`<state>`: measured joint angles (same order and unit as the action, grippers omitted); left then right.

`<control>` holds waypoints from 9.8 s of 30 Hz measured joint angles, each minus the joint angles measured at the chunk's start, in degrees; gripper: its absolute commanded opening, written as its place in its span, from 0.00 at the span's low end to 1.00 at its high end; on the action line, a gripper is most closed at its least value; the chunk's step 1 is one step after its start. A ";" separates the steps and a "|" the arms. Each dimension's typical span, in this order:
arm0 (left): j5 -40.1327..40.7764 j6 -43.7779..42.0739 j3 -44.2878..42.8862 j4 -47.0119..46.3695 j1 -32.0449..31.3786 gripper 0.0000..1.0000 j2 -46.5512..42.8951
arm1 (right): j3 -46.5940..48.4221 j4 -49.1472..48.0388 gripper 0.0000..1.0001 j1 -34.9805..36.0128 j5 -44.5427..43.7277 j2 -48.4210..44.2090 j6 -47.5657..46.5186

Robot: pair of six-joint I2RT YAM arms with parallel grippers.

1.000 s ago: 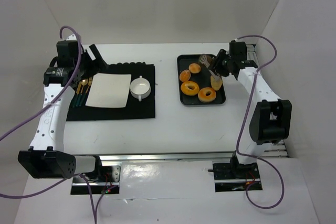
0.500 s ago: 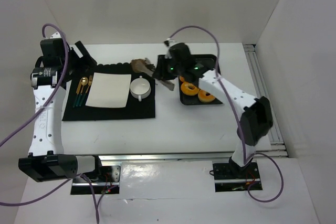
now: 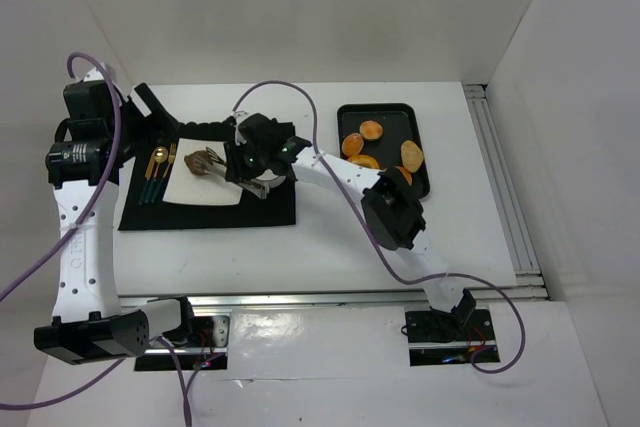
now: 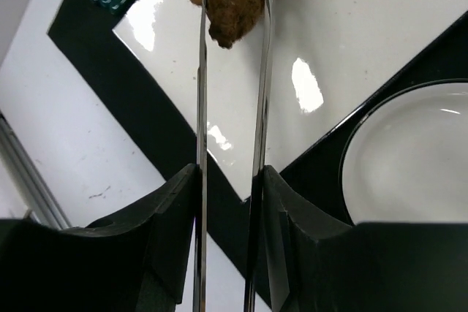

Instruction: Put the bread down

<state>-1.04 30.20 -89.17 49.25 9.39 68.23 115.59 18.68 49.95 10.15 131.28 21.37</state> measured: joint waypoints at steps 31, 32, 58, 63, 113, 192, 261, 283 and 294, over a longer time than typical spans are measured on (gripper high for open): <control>-0.57 -0.04 -0.11 1.05 0.55 0.95 -0.50 | -25.29 0.09 0.61 -16.04 -4.17 -33.46 1.68; -0.66 -0.04 -0.11 1.05 0.55 0.95 -0.50 | -27.04 0.26 0.61 -17.20 -4.72 -34.73 1.75; -2.23 -0.04 -0.11 0.46 0.55 0.95 -0.11 | -59.19 1.90 0.61 -4.44 -20.63 -46.38 3.78; -2.29 -0.02 -0.09 0.46 0.55 0.95 -0.11 | -64.46 -0.66 0.61 -1.27 -24.79 -45.94 5.03; -3.78 -0.02 1.42 -0.42 0.55 0.95 0.04 | -47.78 14.71 0.46 -36.39 -24.20 -54.23 7.17; -5.66 0.13 1.40 -1.16 1.05 0.94 1.99 | -18.36 6.64 0.06 -1.64 8.04 -24.00 -0.33; -5.05 0.07 1.40 0.02 2.12 0.94 1.27 | -39.12 -3.19 0.51 -3.89 -7.61 -39.01 0.04; -7.89 0.09 6.14 -1.40 2.16 0.94 1.25 | -52.46 -0.66 1.00 -5.49 -29.75 -36.13 4.00; -5.77 -0.20 5.40 -0.92 -2.62 0.95 4.55 | -48.50 8.39 1.00 -21.90 -38.29 -54.69 7.17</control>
<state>-6.81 30.00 -83.77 48.34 6.76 72.77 67.09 27.07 28.05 -28.14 76.60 28.53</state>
